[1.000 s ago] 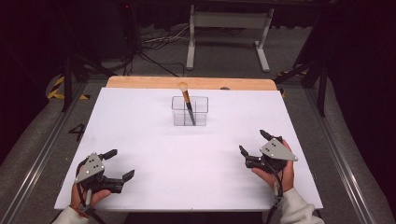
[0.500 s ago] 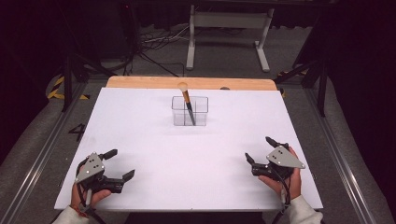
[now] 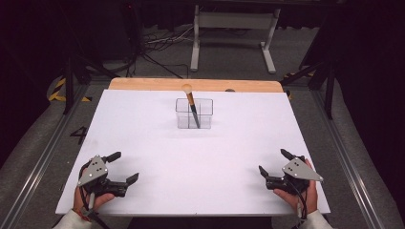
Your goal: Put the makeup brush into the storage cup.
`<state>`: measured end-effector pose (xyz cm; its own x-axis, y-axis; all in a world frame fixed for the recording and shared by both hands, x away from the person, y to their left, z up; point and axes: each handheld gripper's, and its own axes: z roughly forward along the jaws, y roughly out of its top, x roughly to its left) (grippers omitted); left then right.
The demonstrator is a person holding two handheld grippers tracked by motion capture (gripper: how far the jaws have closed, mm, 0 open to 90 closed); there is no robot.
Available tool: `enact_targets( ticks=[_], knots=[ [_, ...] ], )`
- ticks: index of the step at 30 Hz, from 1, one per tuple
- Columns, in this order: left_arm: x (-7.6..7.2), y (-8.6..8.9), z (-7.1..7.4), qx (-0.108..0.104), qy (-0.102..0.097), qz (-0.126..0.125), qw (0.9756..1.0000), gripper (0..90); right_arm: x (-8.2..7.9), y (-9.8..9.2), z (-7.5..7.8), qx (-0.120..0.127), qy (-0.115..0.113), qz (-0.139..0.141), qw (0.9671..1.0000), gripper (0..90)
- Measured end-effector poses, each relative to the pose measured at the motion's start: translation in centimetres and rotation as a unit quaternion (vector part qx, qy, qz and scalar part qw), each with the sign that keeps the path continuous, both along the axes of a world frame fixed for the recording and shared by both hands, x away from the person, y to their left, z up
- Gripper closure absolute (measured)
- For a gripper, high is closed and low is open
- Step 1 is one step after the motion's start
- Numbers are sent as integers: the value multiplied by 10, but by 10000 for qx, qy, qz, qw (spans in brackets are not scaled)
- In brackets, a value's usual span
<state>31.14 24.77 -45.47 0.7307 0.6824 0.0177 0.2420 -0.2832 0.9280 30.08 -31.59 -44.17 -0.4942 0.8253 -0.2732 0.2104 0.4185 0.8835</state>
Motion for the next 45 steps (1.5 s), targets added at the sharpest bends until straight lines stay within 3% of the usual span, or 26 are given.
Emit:
enact_targets(
  ticks=[5,24,38,45],
  knots=[
    [1,-4,0,44,-27,-73,10000,38,-1,-5,-5,125,88,-87,9998,69],
    [2,-8,1,136,-41,-114,9998,37,-10,-9,2,425,-167,-210,9987,78],
    [6,-9,0,227,-41,-149,9996,37,-9,-12,3,521,-196,-196,9983,82],
    [4,-6,0,202,-26,-108,9997,40,-5,-8,1,411,-153,-218,9988,100]
  ],
)
